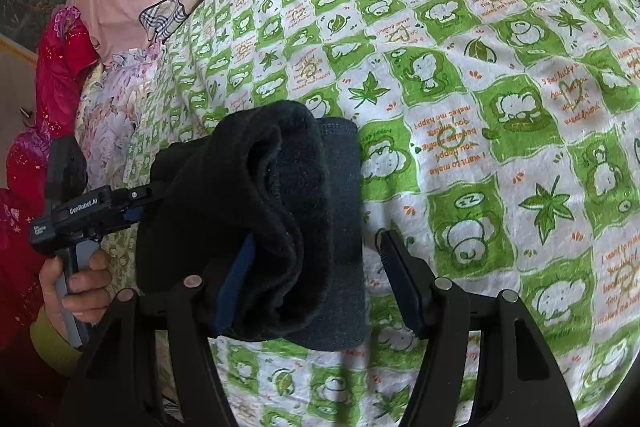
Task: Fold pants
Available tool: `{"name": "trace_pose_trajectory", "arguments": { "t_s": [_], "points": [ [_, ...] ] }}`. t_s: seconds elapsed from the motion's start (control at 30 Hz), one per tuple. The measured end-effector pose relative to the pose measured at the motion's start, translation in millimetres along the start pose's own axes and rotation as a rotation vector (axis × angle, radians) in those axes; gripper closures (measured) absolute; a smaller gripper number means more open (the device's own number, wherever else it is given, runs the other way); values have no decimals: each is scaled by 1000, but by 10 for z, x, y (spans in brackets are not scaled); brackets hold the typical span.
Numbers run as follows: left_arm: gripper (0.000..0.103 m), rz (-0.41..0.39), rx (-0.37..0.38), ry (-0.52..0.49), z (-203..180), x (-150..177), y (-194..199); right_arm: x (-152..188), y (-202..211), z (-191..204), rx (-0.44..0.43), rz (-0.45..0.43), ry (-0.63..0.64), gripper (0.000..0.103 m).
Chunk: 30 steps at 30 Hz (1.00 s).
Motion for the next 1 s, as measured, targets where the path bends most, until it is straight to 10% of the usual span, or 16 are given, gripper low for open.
{"name": "trace_pose_trajectory", "arguments": {
  "t_s": [0.43,1.0],
  "points": [
    [26,26,27,9,-7,307,85,20,-95,38,-22,29,-14,38],
    [77,-32,124,-20,-141,318,283,-58,161,359,-104,-19,84,62]
  ]
}}
Point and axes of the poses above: each gripper's, at about its wrist camera, not at the fingertips, and y roughly against the way its jaws point, z to its left, x to its underside, the point moved 2 cm from there along -y, roughly the way its jaws point, and after that the axes turned 1 degree about -z, right-handed, at the moved point
